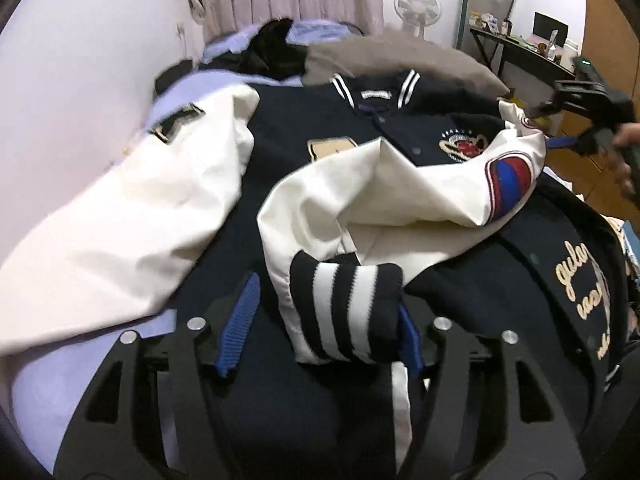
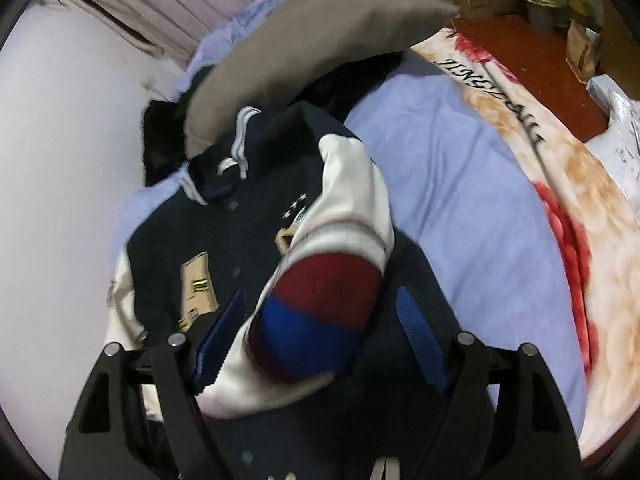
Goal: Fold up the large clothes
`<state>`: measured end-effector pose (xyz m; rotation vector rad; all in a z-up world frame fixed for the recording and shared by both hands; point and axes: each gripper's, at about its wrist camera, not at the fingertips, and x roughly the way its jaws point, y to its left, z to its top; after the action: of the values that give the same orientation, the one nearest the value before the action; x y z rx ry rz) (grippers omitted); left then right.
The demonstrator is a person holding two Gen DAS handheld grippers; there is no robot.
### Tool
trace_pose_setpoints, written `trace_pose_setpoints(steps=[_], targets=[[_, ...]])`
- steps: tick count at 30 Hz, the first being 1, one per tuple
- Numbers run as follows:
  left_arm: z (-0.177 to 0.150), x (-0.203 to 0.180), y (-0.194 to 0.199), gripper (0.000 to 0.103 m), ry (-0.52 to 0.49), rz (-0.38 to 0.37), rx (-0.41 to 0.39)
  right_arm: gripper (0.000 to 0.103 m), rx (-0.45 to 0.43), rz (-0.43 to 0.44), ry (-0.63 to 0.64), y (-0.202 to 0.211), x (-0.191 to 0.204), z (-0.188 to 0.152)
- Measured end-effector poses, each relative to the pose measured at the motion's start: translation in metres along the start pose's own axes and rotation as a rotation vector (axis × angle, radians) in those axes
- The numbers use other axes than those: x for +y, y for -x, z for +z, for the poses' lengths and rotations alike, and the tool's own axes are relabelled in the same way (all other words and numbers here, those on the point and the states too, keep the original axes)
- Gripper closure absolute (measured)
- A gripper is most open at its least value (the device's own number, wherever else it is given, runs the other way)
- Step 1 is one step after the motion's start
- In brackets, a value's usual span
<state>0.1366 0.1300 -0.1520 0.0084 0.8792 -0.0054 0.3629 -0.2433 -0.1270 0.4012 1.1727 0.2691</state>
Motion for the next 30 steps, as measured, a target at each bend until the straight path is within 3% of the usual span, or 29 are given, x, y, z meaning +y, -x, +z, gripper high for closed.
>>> trace_pose_setpoints(steps=[2, 4, 8, 11, 15, 17, 21, 22, 24, 25, 26, 30], targets=[[0.001, -0.001, -0.013, 0.042, 0.001, -0.031, 0.047, 0.027, 0.05, -0.041, 0.017, -0.028, 0.006, 0.014], [0.003, -0.006, -0.024, 0.053, 0.003, -0.059, 0.08, 0.066, 0.055, -0.125, 0.053, -0.041, 0.008, 0.021], [0.011, -0.011, -0.024, 0.065, 0.043, -0.189, 0.084, 0.085, -0.025, -0.186, 0.057, -0.028, 0.0, 0.041], [0.017, -0.018, -0.028, 0.071, 0.084, -0.322, 0.1, 0.087, -0.066, -0.241, 0.055, -0.007, -0.006, 0.069], [0.024, -0.026, -0.039, 0.074, 0.134, -0.413, 0.14, 0.088, -0.07, -0.373, 0.059, -0.001, 0.001, 0.107], [0.025, -0.022, -0.043, 0.074, 0.173, -0.394, 0.161, 0.089, -0.066, -0.423, 0.075, -0.014, 0.018, 0.121], [0.016, -0.008, -0.062, 0.074, 0.251, -0.326, 0.224, 0.087, 0.002, -0.454, 0.238, -0.063, 0.063, 0.121], [0.015, -0.005, -0.063, 0.074, 0.262, -0.315, 0.228, 0.083, 0.009, -0.434, 0.256, -0.07, 0.071, 0.117], [0.011, 0.0, -0.062, 0.074, 0.273, -0.292, 0.228, 0.063, -0.012, -0.368, 0.309, -0.073, 0.091, 0.108], [0.009, 0.004, -0.06, 0.074, 0.277, -0.285, 0.227, 0.045, -0.028, -0.353, 0.331, -0.069, 0.097, 0.105], [0.008, 0.008, -0.058, 0.074, 0.285, -0.275, 0.223, 0.038, -0.044, -0.326, 0.367, -0.063, 0.105, 0.101], [0.006, 0.017, -0.052, 0.075, 0.3, -0.252, 0.216, 0.037, -0.114, -0.287, 0.435, -0.023, 0.123, 0.084]])
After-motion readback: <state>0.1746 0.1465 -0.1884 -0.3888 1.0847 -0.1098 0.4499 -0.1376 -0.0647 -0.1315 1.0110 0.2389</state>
